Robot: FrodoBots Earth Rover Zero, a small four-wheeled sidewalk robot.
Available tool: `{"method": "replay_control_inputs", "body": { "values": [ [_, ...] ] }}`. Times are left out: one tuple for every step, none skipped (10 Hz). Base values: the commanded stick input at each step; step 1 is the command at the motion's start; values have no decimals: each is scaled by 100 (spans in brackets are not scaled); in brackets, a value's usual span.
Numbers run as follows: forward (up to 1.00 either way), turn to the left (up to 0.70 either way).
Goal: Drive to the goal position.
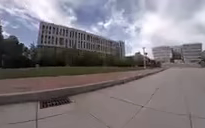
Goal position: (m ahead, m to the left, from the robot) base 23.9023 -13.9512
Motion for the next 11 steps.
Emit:
{"method": "replay_control_inputs", "body": {
  "values": [
    [70, -35],
    [70, -33],
    [70, -28],
    [70, 0],
    [70, 0],
    [70, 0],
    [70, 0],
    [70, 0],
    [70, 0],
    [70, -12],
    [70, -35]
  ]
}}
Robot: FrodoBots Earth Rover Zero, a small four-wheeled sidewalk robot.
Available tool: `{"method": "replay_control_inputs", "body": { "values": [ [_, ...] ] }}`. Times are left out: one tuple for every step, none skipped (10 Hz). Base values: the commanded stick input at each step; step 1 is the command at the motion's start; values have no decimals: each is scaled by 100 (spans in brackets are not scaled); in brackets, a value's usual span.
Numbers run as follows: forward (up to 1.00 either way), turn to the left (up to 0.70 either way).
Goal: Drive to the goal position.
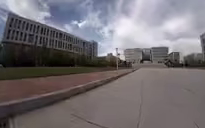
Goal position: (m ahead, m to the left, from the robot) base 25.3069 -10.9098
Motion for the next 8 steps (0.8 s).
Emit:
{"method": "replay_control_inputs", "body": {
  "values": [
    [70, -35],
    [70, -35],
    [70, -35],
    [70, -35],
    [70, -35],
    [70, -35],
    [70, -35],
    [70, -23]
  ]
}}
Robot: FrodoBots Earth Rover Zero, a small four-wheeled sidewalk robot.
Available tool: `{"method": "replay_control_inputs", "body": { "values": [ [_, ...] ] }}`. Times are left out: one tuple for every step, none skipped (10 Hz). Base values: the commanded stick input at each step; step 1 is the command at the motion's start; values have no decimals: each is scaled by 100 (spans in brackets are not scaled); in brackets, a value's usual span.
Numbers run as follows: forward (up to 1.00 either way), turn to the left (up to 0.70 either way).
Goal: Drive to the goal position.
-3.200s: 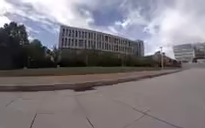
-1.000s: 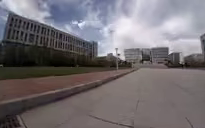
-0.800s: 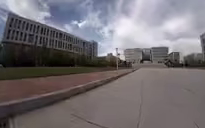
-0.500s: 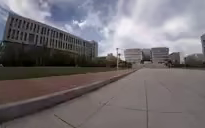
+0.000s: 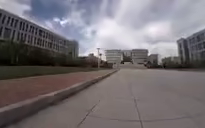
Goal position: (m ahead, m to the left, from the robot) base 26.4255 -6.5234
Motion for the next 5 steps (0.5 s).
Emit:
{"method": "replay_control_inputs", "body": {
  "values": [
    [70, 0],
    [70, 0],
    [70, 0],
    [70, 0],
    [70, 0]
  ]
}}
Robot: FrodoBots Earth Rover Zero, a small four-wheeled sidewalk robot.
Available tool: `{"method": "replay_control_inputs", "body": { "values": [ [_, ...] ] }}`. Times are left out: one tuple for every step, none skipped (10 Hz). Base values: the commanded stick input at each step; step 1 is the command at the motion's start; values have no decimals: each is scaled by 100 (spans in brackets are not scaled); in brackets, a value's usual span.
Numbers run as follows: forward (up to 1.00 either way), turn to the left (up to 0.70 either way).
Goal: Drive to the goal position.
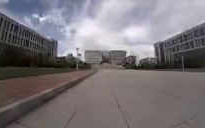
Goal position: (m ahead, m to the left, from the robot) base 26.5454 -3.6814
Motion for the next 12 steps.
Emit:
{"method": "replay_control_inputs", "body": {
  "values": [
    [70, 0],
    [70, 0],
    [70, 0],
    [70, 0],
    [70, 0],
    [70, 0],
    [70, 0],
    [70, -13],
    [70, -28],
    [70, -13],
    [70, 0],
    [70, 0]
  ]
}}
